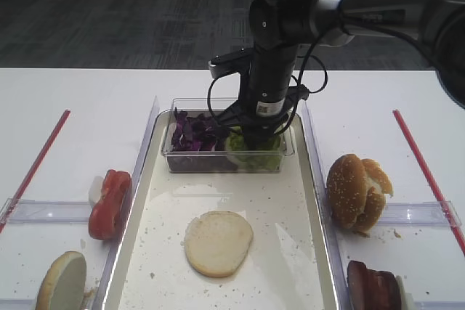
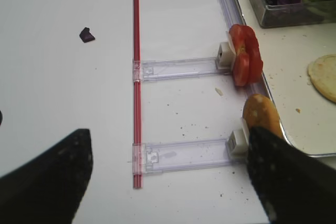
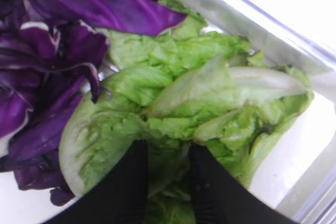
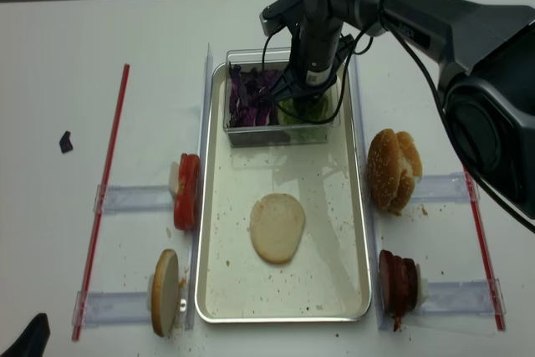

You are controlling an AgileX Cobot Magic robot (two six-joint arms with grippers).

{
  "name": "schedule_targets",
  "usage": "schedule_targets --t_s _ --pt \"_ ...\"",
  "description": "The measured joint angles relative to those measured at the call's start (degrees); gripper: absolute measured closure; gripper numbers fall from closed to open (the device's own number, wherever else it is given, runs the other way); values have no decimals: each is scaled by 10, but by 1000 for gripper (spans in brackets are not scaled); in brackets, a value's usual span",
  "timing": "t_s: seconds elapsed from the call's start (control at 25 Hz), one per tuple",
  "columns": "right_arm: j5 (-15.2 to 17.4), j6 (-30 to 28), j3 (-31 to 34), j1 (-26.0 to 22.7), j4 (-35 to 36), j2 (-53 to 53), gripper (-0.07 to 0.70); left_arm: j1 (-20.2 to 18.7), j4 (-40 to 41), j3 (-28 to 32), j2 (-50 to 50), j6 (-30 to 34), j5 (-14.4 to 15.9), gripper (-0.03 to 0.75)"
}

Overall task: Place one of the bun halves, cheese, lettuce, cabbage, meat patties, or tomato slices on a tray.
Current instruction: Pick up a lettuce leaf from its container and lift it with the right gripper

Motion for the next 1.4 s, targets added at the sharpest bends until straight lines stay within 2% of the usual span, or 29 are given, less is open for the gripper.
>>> schedule_targets --t_s 0.4,0.68,1.08,1.4 --pt "1 1 0 0 -5 0 569 0 0 0 0 0 0 161" --pt "14 1 -11 0 -9 1 580 0 0 0 0 0 0 161" --pt "121 1 -114 0 -13 1 582 0 0 0 0 0 0 161" --pt "131 13 -170 0 -6 1 582 0 0 0 0 0 0 161"
